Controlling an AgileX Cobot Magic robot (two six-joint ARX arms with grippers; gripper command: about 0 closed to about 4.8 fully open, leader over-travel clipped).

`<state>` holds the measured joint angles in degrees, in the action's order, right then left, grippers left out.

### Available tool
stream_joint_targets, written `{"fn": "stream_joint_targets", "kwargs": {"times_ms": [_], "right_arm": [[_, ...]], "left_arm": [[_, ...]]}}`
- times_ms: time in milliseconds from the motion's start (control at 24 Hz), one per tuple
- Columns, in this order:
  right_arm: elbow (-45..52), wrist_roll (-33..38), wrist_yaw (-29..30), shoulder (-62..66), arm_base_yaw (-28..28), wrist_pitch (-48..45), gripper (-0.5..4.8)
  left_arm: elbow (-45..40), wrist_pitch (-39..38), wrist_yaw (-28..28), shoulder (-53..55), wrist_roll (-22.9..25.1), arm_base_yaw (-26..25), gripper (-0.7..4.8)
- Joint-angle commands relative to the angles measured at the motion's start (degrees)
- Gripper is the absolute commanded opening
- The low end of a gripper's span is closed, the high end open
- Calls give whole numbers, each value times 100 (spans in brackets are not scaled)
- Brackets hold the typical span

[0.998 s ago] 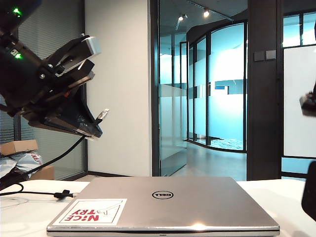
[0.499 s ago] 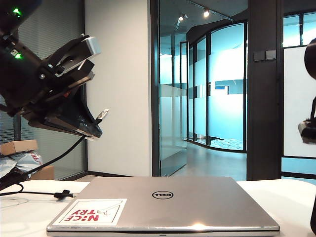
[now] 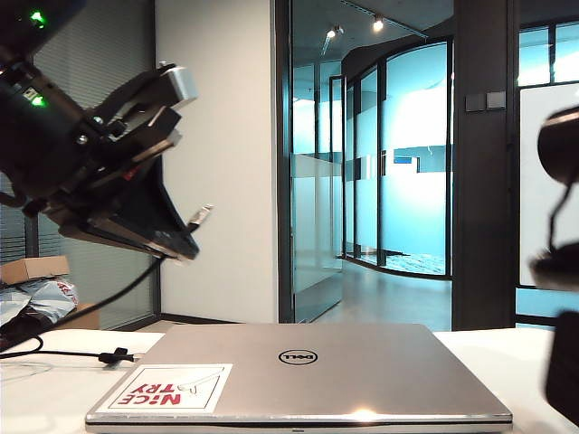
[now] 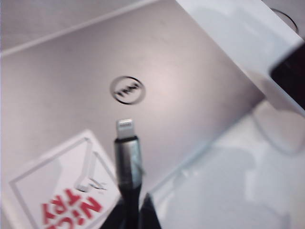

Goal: Pick up the charging cable and the phone, plug the charging cable into the charging port on the phone, and finally place them back on the table.

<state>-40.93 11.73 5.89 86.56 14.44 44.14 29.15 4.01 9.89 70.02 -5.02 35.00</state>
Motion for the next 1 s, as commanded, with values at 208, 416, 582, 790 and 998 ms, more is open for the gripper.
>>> {"fn": "stream_joint_targets", "kwargs": {"times_ms": [208,416,582,790,998], "right_arm": [[-595,332,2726,-175,15,-1606,-7],[-514,1266,3541,-168,22,-3128,-6],[-138,2758,4083,-155,57,-5217,-6],[92,3950,4229,44,442,-6559,-6],[87,4044,4262,219,833,-6959,-6]], "left_arm": [[4,-258,22,-17,-1674,903,-6],[4,-267,22,-17,-2326,1294,-6],[4,-264,24,-17,-2583,1733,-6],[4,-260,26,-15,-3488,1899,-6],[4,-219,26,-15,-3512,1899,-6]]}}
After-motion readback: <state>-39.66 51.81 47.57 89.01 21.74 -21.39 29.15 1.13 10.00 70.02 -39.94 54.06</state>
